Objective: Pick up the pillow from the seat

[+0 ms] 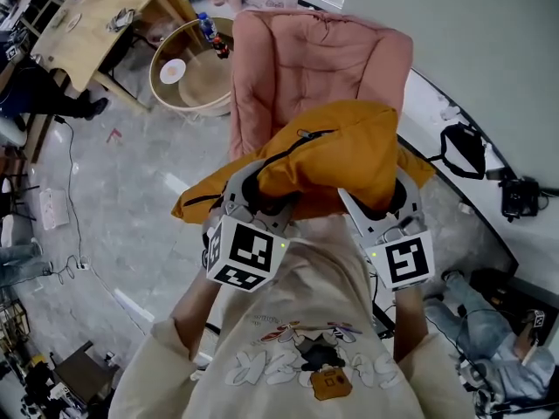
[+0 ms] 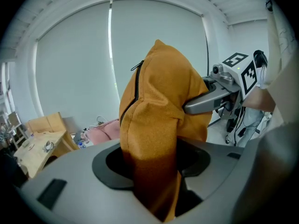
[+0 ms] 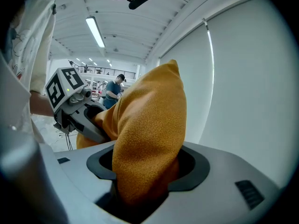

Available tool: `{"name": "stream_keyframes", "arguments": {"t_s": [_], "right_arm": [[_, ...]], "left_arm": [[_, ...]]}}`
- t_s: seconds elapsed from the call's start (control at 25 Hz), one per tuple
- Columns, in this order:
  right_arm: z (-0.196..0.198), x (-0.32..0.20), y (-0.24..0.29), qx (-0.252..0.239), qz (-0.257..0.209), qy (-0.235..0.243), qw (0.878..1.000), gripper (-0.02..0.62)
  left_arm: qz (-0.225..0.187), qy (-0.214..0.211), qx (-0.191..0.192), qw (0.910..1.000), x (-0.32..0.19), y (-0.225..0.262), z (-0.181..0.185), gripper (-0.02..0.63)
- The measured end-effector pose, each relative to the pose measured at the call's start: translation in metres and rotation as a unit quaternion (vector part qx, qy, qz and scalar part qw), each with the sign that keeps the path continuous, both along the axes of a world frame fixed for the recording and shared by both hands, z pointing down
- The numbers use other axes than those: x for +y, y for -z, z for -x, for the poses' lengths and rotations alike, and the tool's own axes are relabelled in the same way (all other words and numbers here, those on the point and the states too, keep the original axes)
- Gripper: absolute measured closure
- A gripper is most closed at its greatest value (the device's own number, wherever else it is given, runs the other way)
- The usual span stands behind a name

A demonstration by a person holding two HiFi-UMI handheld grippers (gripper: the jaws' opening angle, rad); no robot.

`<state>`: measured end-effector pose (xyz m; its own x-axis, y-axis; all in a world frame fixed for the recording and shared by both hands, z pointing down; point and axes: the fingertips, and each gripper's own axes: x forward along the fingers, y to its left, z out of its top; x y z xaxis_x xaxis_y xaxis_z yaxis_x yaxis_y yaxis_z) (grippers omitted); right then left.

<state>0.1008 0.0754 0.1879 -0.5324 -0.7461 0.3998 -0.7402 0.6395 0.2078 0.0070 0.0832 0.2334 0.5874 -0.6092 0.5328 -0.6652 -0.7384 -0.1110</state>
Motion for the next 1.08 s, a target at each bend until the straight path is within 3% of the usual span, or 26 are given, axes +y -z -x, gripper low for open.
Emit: {"name": "stream_keyframes", "arguments": {"t_s": [1.08], "right_arm": [[0.0026, -0.0009, 0.0040, -0.008, -0.020, -0.003, 1.000, 0.314]], "left_arm": [[-0.011, 0.002, 0.003, 0.9999, -0.0017, 0.0018, 0.0019, 0.365]]}}
